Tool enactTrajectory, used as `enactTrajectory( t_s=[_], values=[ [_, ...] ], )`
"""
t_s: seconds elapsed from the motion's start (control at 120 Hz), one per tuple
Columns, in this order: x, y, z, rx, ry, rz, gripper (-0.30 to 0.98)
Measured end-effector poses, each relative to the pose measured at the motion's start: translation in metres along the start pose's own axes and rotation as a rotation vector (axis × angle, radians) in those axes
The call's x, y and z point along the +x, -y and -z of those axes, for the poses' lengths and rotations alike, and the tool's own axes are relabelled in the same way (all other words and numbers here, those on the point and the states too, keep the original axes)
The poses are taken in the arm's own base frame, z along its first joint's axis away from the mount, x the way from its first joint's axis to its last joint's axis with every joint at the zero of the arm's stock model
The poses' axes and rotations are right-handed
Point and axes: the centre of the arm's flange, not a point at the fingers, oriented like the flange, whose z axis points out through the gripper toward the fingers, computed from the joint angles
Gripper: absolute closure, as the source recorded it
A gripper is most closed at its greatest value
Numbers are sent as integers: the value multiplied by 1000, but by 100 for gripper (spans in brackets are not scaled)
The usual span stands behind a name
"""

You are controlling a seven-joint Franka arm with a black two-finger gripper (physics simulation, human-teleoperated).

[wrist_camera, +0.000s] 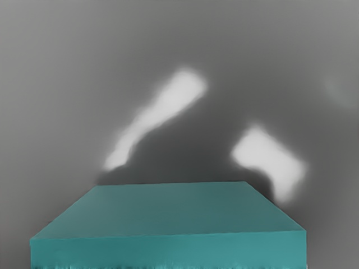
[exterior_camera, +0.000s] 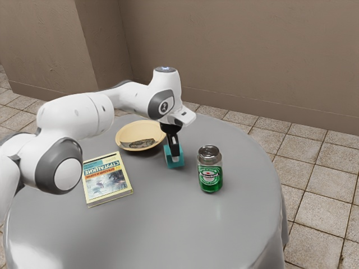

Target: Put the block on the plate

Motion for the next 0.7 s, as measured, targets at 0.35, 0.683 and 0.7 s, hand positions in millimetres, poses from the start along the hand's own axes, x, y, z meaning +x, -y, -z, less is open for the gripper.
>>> enactTrajectory(
  t_s=[0.35, 0.683, 0.7],
  values=[
    [1, -1, 12, 16, -10, -10, 29],
    [-7, -6, 59, 48, -31, -7, 31],
    [-8, -6, 61, 48, -31, -6, 31]
  ],
)
